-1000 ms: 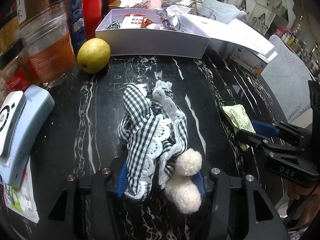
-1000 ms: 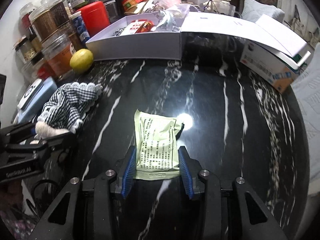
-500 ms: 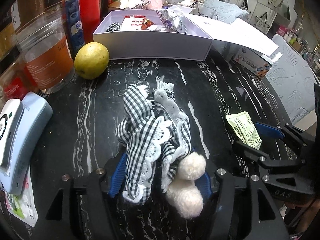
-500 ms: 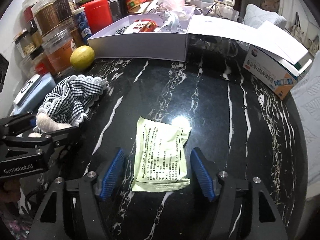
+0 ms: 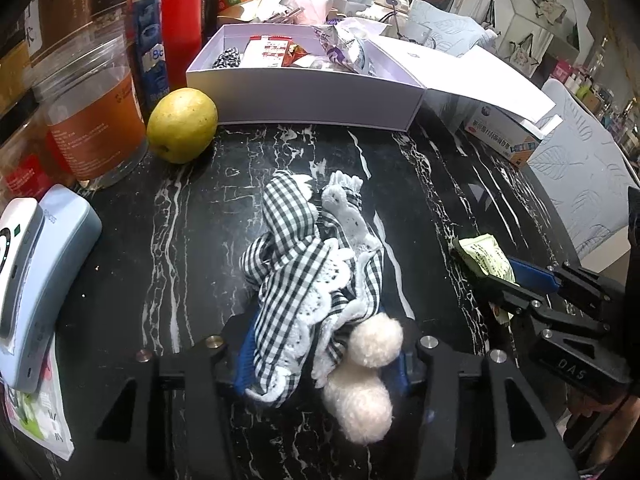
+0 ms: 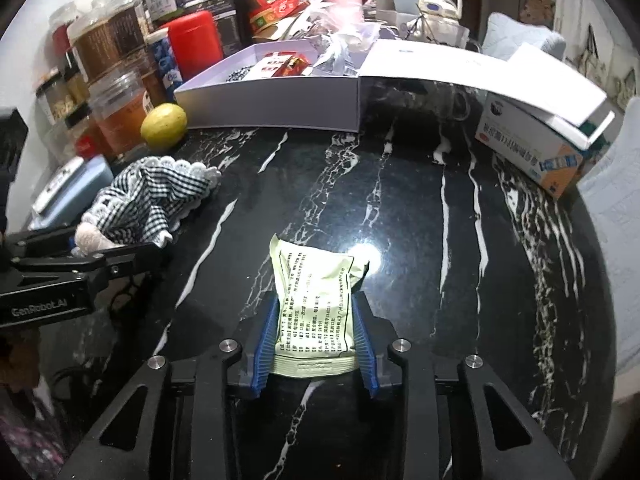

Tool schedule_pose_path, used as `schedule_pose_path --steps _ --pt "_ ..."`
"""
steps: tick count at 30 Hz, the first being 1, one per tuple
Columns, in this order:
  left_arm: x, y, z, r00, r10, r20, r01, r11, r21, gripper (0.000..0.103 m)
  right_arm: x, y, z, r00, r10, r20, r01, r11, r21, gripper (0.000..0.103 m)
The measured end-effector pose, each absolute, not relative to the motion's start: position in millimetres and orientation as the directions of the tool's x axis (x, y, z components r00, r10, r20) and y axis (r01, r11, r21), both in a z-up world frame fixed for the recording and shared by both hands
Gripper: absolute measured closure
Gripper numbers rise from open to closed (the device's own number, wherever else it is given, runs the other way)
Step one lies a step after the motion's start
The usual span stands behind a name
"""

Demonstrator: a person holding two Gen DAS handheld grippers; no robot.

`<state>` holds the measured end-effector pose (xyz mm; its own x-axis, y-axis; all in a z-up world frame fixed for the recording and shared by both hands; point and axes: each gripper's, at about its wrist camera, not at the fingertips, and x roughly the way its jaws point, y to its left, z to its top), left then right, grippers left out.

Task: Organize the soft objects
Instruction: 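Grasp the checkered ruffled cloth with the left gripper while the right grasps the green sachet, then lift and carry the checkered cloth and green sachet over the white box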

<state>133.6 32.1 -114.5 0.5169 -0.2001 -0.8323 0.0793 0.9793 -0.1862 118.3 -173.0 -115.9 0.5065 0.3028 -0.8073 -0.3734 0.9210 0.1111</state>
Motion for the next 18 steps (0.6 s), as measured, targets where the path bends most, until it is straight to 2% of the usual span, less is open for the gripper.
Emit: schedule_pose_path --steps 9,18 --pt "128 21 -104 0.517 -0.237 -0.823 0.128 0.971 -0.199 0.056 105 -180 -113 0.472 0.378 -0.796 -0.371 0.905 0.210 0.069" --pt "126 14 -77 0.553 -0.271 -0.788 0.182 0.962 -0.204 0.056 97 -181 -89 0.478 0.442 -0.759 -0.414 0.875 0.250 0.069"
